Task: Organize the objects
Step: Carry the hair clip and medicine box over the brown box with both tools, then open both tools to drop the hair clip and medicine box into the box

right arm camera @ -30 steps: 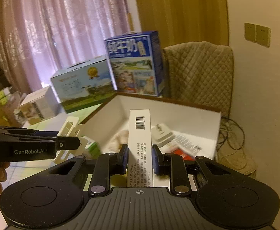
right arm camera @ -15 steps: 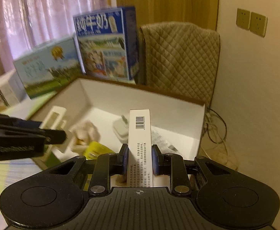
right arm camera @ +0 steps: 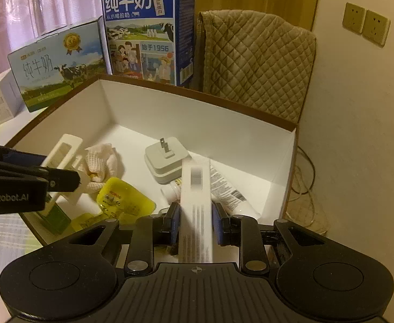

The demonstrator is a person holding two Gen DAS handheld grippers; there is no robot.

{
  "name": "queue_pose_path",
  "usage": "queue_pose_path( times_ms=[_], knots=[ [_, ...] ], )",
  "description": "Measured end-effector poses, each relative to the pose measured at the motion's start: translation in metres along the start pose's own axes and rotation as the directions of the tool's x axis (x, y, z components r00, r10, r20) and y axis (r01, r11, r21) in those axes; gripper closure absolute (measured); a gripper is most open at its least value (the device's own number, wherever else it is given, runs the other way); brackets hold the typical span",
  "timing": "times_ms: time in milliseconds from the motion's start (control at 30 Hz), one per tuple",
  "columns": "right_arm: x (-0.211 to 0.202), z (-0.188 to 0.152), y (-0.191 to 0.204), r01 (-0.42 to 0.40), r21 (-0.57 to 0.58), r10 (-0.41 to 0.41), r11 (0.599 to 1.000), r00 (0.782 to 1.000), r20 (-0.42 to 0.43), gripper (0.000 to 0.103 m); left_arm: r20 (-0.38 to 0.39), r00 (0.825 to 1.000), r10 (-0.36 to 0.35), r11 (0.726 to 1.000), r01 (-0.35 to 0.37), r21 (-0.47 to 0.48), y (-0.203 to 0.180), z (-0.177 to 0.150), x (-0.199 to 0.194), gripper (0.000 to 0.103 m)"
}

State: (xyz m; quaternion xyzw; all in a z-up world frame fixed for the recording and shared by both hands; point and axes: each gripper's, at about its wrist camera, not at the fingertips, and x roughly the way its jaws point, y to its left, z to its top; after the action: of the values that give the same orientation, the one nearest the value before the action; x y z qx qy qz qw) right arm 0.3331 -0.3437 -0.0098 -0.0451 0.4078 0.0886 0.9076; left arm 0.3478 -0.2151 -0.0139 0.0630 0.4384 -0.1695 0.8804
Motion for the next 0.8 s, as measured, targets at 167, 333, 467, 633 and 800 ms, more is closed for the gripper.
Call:
queue_pose_path(
  times_ms=[167,333,467,633,800],
  knots=[
    [-0.005,0.001,-0.006,-0.018,0.037,0.017,0.999,1.000,0.019,0.081,-0.004,1.000,-0.005,1.000,0.005,0.007,-0.001,0.000,0.002,0.065],
    [-0.011,0.002,-0.014,-0.027,0.068,0.025,0.997,0.999,0.027,0.081,-0.007,1.000,-0.011,1.000,0.011,0.013,-0.003,0.000,0.003,0.065],
    [-0.013,0.001,-0.017,-0.029,0.077,0.026,0.997,0.999,0.029,0.081,-0.011,1.000,-0.015,1.000,0.015,0.021,-0.008,0.000,0.007,0.065],
    [-0.015,0.000,-0.020,-0.034,0.089,0.030,0.995,0.999,0.039,0.081,-0.014,0.999,-0.050,0.999,0.051,0.019,-0.014,0.003,0.011,0.065],
    [-0.021,-0.001,-0.023,-0.048,0.106,0.042,0.993,0.998,0.050,0.081,0.004,0.997,-0.079,0.996,0.079,0.044,-0.021,0.006,0.011,0.049]
  ],
)
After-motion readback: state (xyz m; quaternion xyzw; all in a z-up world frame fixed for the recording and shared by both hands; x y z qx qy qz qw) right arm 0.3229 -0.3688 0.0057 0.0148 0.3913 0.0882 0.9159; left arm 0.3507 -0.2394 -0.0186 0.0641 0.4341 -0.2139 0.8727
